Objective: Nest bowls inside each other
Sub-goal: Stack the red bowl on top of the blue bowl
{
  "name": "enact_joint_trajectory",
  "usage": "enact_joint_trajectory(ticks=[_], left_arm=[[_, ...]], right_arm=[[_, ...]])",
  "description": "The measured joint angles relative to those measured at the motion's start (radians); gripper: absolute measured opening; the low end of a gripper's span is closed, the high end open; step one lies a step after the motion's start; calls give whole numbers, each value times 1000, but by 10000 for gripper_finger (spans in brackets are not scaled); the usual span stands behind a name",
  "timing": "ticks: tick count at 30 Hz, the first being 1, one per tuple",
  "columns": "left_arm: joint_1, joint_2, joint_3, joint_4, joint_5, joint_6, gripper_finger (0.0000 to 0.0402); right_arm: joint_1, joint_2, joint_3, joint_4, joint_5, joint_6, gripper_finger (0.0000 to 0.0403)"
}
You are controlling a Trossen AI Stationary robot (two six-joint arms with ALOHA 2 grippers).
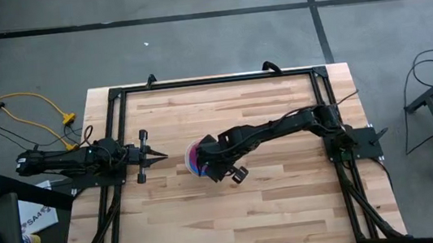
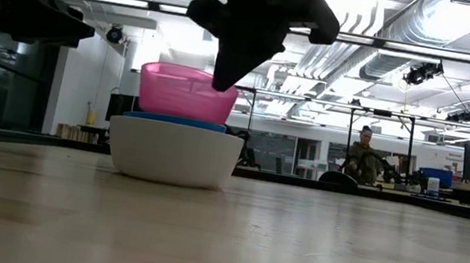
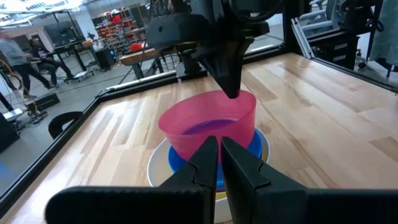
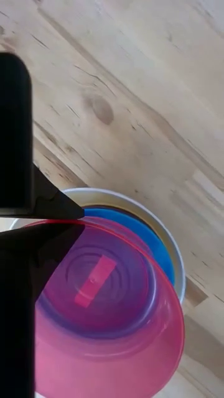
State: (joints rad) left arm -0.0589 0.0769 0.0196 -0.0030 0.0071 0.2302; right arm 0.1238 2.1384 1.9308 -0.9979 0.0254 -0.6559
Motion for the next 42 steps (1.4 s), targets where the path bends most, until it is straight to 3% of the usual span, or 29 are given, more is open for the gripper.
enact_joint_trajectory(ticks=[31, 42], left_arm=[[0, 0, 0, 0, 0, 0, 19], [0, 0, 0, 0, 0, 0, 19]], right_arm=[[1, 28, 0, 0, -3, -11, 4], [1, 28, 0, 12, -2, 8, 27]])
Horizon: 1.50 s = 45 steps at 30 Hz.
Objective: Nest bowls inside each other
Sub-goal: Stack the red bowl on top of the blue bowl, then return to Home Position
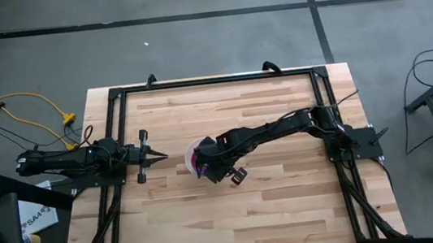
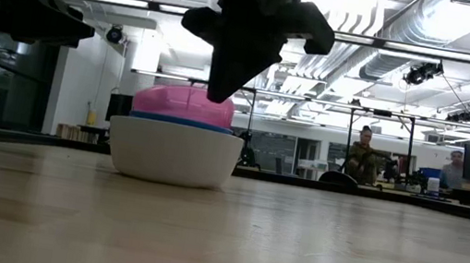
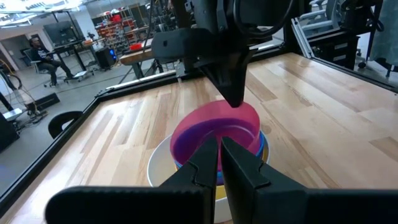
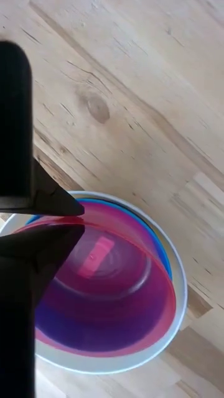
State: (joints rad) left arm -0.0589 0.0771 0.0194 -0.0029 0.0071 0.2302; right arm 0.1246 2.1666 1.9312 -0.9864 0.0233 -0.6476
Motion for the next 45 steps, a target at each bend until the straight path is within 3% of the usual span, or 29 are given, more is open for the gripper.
enact_joint_trajectory(ticks=[31, 45], left_arm=[[0, 0, 0, 0, 0, 0, 19], [0, 0, 0, 0, 0, 0, 19]], right_arm=[[20, 0, 0, 36, -48, 77, 39], [5, 0, 0, 183, 149, 71, 39]])
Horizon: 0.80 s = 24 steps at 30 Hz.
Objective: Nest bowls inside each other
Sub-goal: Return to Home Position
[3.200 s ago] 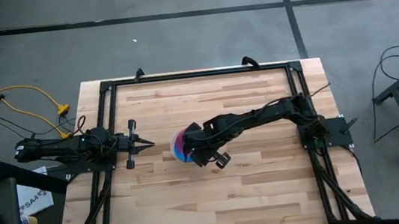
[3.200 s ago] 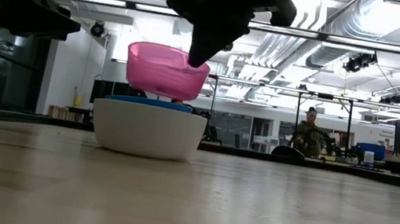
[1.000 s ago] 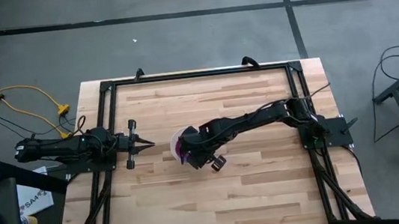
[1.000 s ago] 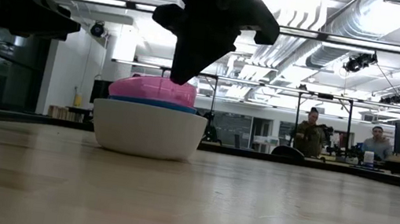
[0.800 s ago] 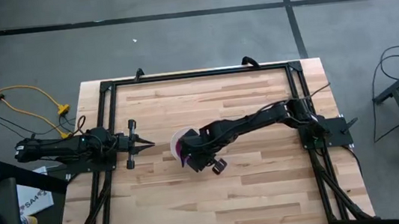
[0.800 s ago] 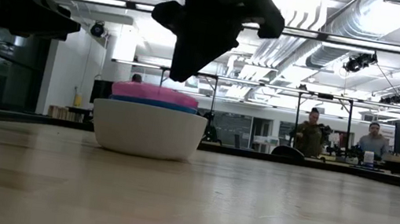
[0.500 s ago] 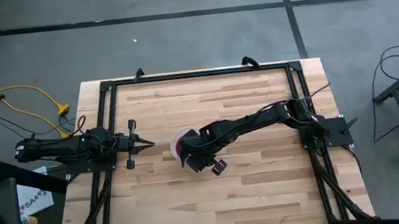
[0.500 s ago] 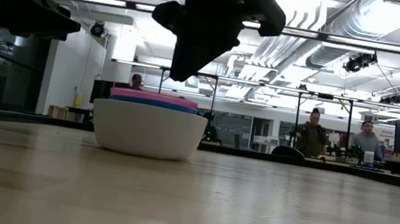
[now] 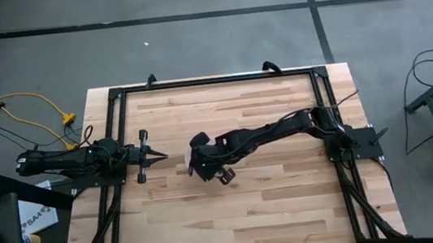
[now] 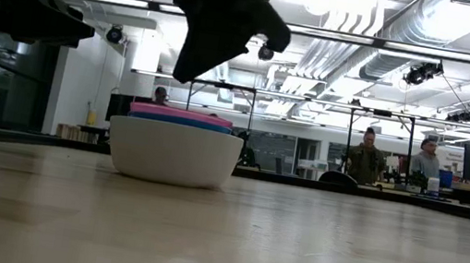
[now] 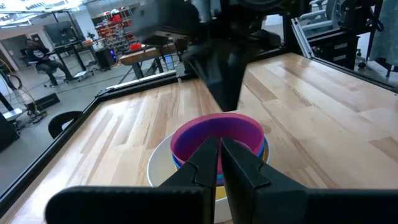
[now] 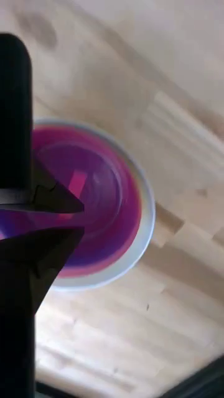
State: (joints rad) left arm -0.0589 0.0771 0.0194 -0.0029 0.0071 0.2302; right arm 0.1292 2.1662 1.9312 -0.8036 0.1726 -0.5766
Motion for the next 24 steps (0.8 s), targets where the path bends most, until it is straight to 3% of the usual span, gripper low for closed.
enact_joint_trajectory(ticks=[14, 24], left_arm=[[0, 0, 0, 0, 0, 0, 19], [0, 0, 0, 0, 0, 0, 19]], right_arm=[[-29, -62, 0, 0, 147, 93, 39], [-63, -119, -1, -60, 140, 237, 38]])
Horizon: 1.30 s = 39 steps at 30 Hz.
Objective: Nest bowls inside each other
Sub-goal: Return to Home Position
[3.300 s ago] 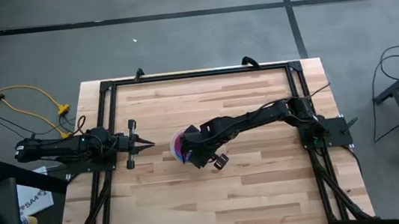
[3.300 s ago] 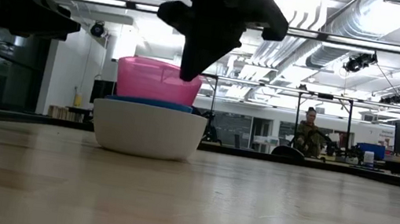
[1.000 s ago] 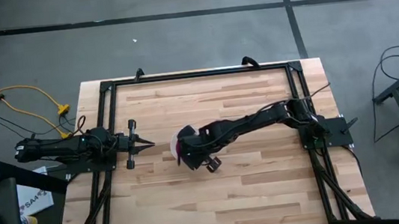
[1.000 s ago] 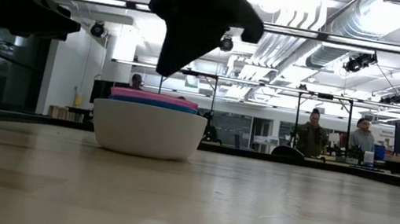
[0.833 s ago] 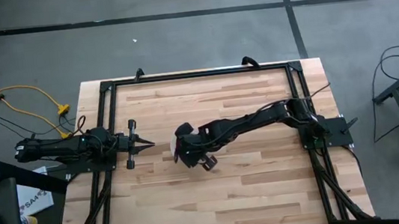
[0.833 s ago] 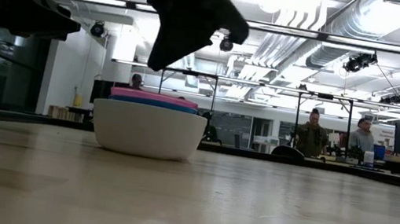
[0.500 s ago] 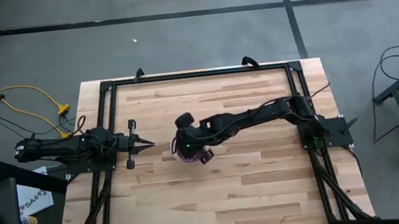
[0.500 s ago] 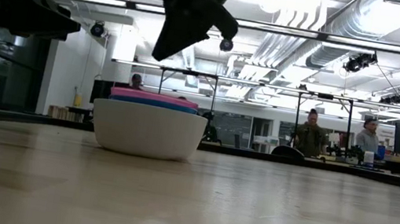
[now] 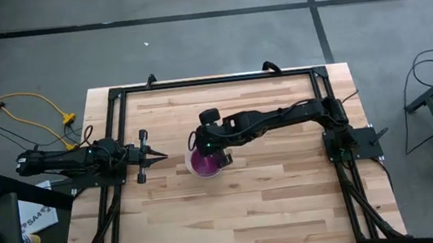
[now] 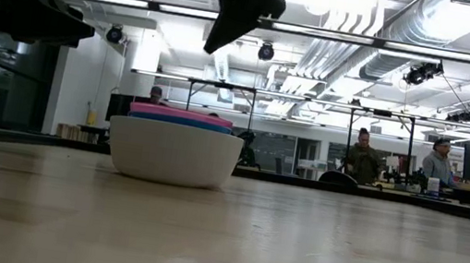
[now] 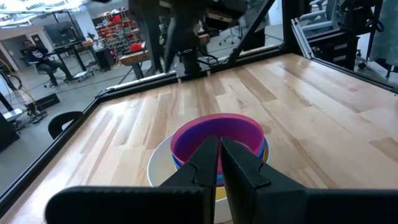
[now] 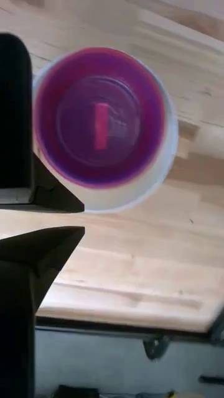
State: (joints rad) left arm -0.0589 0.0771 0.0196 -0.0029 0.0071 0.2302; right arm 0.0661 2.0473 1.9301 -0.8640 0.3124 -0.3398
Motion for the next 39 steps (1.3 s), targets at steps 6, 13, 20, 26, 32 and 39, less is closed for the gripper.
enact_joint_trajectory(ticks=[6, 13, 20, 26, 32, 39], left_arm=[[0, 0, 0, 0, 0, 0, 19], [0, 0, 0, 0, 0, 0, 19], [0, 2, 0, -1, 0, 0, 19], [0, 10, 0, 0, 1, 0, 19], [0, 14, 0, 0, 1, 0, 19], [0, 19, 0, -1, 0, 0, 19]], right_arm=[[-3, -16, -1, 2, -2, 29, 39], [-7, -50, -22, 35, -4, 63, 39], [-28, -245, -388, 371, 6, 78, 39], [-28, -392, -631, 570, 1, 87, 39], [-43, -501, -756, 633, 4, 108, 39], [-96, -636, -903, 724, -91, 164, 39]])
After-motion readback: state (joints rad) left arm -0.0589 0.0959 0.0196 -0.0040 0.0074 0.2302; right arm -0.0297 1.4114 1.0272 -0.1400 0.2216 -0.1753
